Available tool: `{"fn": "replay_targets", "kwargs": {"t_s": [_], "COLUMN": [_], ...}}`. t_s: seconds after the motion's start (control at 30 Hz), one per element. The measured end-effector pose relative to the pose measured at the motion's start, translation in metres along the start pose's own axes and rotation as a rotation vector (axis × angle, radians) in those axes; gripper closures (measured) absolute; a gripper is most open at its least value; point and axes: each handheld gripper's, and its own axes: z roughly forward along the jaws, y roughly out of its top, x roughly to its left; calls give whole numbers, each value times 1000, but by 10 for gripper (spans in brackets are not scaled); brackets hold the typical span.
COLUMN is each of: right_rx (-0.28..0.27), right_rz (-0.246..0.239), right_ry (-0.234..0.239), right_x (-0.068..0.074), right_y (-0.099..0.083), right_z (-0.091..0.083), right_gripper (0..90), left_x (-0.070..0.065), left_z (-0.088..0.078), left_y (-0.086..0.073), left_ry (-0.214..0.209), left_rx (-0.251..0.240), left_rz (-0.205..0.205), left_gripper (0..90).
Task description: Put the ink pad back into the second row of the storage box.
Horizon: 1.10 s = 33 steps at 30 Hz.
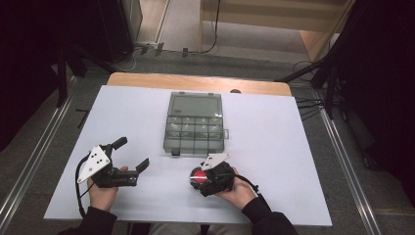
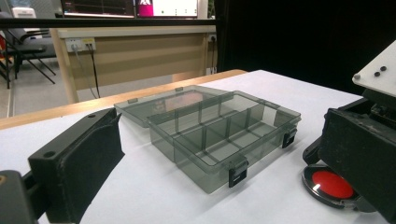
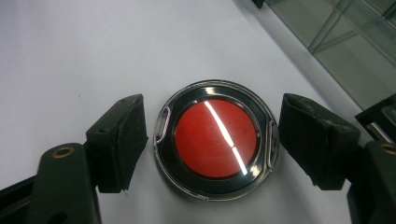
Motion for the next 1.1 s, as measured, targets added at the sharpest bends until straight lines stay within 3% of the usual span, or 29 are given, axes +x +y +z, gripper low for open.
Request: {"fn": "replay_targets", "kwargs": {"t_s": [0.33,0.47,0.77,1.1], "right_rx": [22,16,17,-17], "right_rz": [9,-19,-34,-8], "right_ry": [-3,-17,-27,-43], "right_x": [-1,1,3,-1], "right_y": [-1,-1,0,1], "right_z": [1,0,-1,-10], "right_gripper": [303,305,306,306], "left_x": [0,0,0,-1], "left_z": [0,0,0,0], "left_y": [0,0,0,0], "left_ry": [-1,-2,-2,-3], "left_rx": [-1,-1,-3,-6], "left_rz": [0,1,0,-1], "left_gripper": [0,0,0,0]}}
